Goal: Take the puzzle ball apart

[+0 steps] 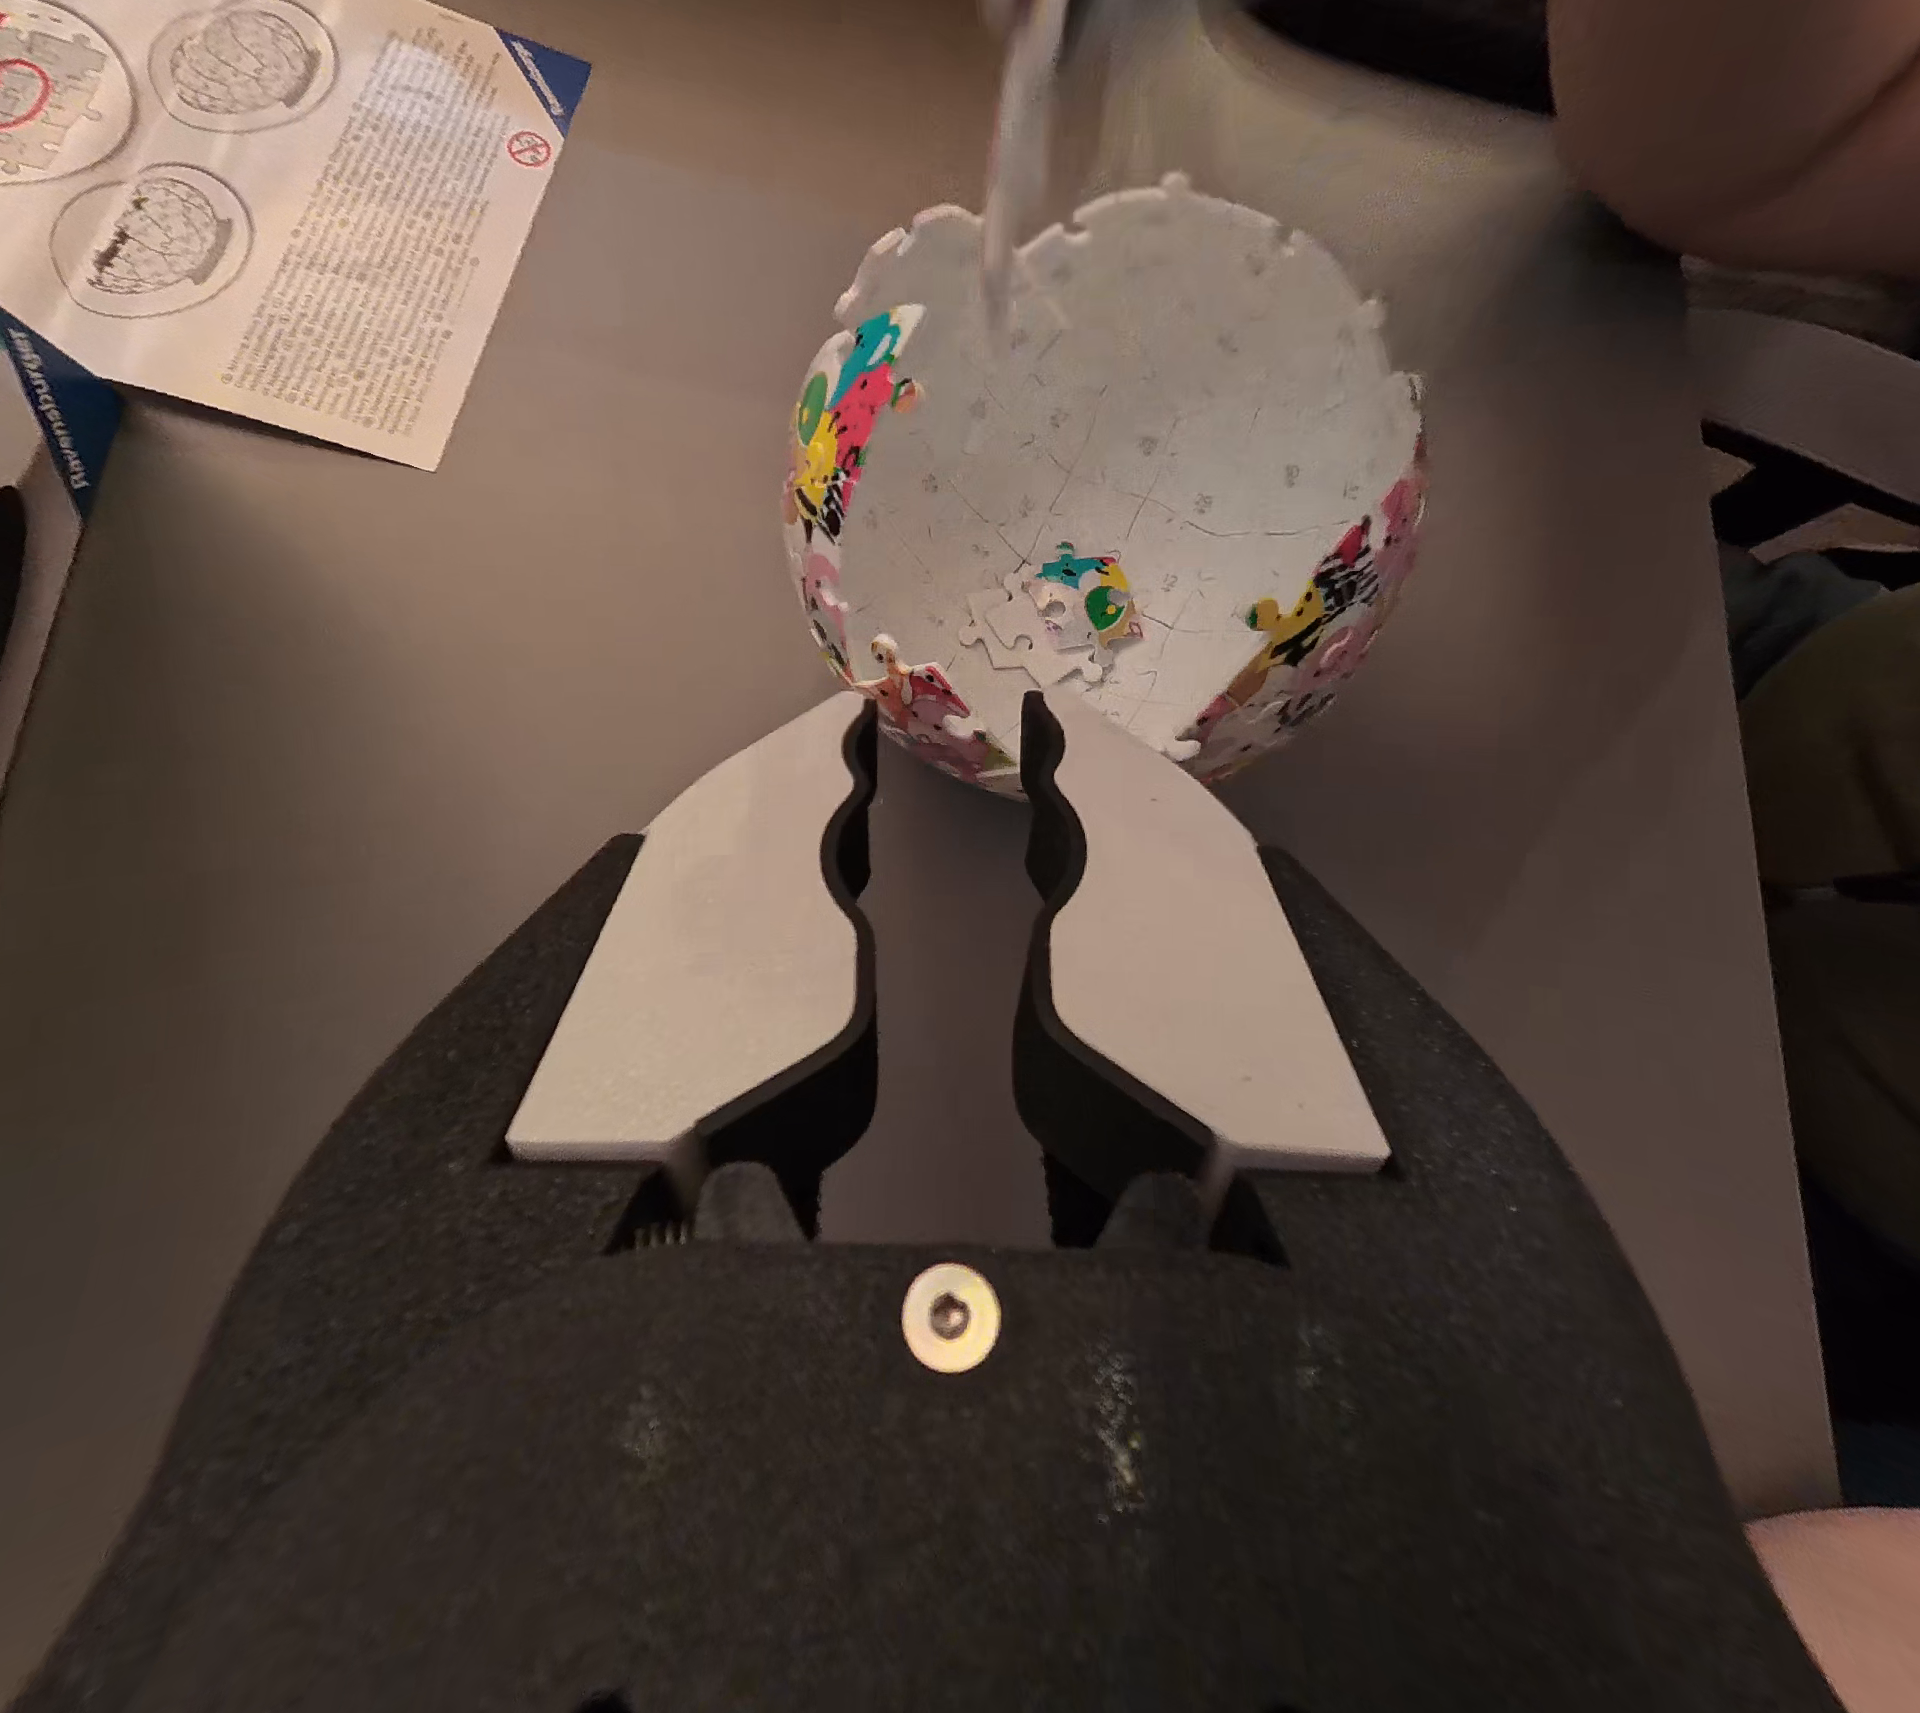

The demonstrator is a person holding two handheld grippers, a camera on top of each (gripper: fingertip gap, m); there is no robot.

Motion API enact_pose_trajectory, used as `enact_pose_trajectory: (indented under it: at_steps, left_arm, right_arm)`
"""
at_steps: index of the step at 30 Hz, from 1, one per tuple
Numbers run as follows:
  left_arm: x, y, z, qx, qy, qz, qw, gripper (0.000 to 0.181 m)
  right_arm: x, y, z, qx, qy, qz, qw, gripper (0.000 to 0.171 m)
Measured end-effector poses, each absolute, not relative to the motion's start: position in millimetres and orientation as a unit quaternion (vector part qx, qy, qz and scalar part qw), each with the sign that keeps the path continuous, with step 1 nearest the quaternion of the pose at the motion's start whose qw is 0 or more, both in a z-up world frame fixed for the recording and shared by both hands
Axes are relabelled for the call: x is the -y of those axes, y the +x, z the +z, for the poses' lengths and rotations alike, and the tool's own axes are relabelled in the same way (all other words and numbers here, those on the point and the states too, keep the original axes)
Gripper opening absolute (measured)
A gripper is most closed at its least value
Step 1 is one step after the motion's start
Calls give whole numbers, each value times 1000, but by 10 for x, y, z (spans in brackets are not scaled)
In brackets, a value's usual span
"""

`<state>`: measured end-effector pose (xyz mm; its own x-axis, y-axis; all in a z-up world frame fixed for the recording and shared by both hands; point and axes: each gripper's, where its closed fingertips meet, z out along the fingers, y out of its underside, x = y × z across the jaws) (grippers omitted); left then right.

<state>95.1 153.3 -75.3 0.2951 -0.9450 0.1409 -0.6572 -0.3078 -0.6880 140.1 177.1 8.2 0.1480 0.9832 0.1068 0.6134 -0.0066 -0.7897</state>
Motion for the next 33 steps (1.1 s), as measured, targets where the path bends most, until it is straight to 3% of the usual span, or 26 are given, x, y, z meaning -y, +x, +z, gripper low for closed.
enact_pose_trajectory:
  at_steps: [2,4,9,16,20,22,27,30,33]
  left_arm:
    - [-1534,945,-684,-521,-758,-283,272,27]
    - [-1544,939,-611,-513,-757,-289,283,27]
    - [-1601,937,-583,-502,-768,-271,292,28]
    - [-1568,973,-610,-509,-770,-259,285,28]
    - [-1576,985,-616,-505,-775,-253,283,28]
    - [-1603,975,-608,-498,-782,-244,285,28]
    - [-1646,916,-528,-474,-797,-228,295,28]
    - [-1685,855,-553,-475,-804,-198,297,29]
    - [-1658,897,-593,-481,-798,-220,290,29]
  right_arm:
    - [-2074,1913,513,529,-682,236,446,3]
    - [-2459,2666,596,430,-742,200,474,3]
    - [-3052,3948,-487,250,-894,190,321,3]
    - [-3191,4395,-1292,200,-950,108,216,4]
    - [-3217,4473,-1369,170,-956,111,211,8]
    - [-3288,4574,-1244,158,-953,81,247,20]
    - [-3370,4260,-366,199,-893,56,399,23]
    - [-3095,3394,247,338,-798,111,487,23]
    - [-2394,2270,415,532,-652,234,487,23]
